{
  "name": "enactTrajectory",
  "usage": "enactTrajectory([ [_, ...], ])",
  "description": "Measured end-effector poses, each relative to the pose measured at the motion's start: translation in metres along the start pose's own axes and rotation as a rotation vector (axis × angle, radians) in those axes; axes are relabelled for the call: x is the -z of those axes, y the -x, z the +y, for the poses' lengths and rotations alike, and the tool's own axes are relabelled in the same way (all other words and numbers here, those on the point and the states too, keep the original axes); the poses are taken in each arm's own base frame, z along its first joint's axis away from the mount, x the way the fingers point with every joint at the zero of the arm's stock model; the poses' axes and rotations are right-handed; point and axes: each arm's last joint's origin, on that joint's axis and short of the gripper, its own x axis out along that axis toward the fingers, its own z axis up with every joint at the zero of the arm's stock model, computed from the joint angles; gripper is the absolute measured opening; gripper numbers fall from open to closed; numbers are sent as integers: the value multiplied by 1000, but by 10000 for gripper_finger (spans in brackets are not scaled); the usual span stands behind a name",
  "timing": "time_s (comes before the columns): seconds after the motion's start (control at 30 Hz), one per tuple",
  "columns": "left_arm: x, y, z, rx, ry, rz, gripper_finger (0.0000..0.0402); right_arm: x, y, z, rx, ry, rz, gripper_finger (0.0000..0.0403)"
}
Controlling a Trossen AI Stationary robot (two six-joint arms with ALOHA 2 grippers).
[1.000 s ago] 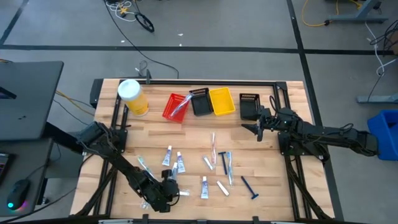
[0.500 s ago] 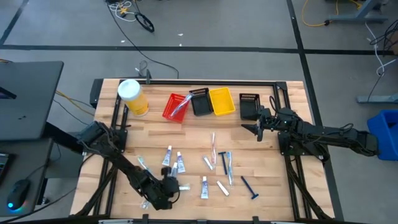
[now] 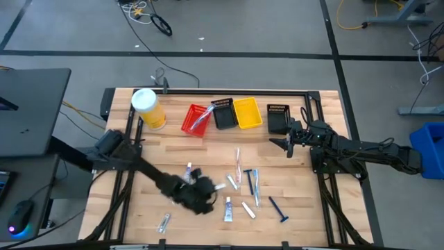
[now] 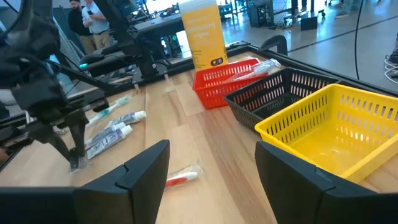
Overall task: Pick & Place Travel size toiletries
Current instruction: Put the silver nail cutter into the left black bin
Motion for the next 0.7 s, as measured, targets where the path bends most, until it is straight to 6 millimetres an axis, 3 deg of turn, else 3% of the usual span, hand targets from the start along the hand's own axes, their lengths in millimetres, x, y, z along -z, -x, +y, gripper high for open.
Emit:
enactTrajectory([
  [0.17,-59,-20,22,-84,-40,-40,80,0,0,0,0,0,0,257],
  [0.37,-120,-42,84,-276,8,9,79,0,0,0,0,0,0,245],
  [0.53,-152,-59,152,-396,53,14,79,0,0,0,0,0,0,233],
  [0.7,-163,-70,217,-397,116,70,79,0,0,0,0,4,0,236],
])
